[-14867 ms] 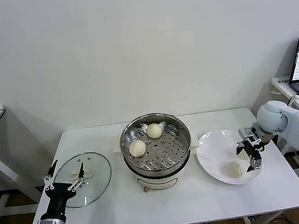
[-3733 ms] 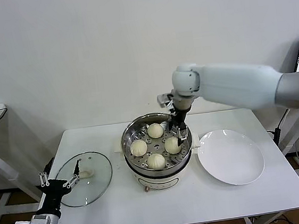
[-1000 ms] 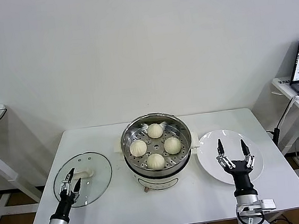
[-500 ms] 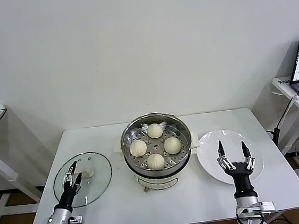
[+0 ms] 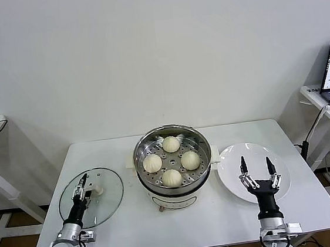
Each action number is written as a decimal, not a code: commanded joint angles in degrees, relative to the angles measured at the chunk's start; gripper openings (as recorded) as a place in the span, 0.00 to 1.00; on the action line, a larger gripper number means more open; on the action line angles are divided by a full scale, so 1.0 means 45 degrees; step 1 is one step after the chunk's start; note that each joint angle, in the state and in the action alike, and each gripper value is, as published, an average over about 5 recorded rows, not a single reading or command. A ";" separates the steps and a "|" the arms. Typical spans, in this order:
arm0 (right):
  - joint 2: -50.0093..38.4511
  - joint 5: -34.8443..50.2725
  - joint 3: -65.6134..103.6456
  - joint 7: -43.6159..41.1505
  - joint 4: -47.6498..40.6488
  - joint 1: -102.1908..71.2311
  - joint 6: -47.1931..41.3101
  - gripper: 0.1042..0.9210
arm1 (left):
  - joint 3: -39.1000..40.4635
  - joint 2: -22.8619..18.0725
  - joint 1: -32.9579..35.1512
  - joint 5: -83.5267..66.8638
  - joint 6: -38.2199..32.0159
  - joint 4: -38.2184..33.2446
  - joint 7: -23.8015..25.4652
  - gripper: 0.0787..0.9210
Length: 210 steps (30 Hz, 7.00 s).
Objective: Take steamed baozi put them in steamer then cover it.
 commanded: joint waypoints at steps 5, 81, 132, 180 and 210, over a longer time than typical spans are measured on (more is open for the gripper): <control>0.0022 -0.0056 -0.0066 0.0004 -0.0144 0.0053 0.0036 0.88 | 0.0005 -0.0008 -0.0224 0.0227 0.0110 0.0434 -0.0023 0.58; 0.0564 -0.0506 0.0434 0.0015 -0.0612 0.0259 0.0409 0.88 | 1.1278 -0.1301 -0.3122 0.0668 1.1231 -0.6993 0.8781 0.13; 0.0542 -0.0823 0.0250 -0.0005 -0.1141 0.0480 0.0551 0.88 | 1.0802 -0.2787 -0.2491 0.1921 1.0880 -0.5473 0.7762 0.13; 0.0454 -0.0951 0.0049 -0.0050 -0.1376 0.0651 0.0706 0.88 | 1.0703 -0.1886 -0.1062 0.1914 1.0492 -0.7411 0.7637 0.39; -0.0495 -0.0598 0.0158 -0.0205 0.1435 0.0348 -0.2457 0.88 | 0.0812 -0.1741 0.4931 -1.6868 0.3859 -1.1243 0.5006 0.88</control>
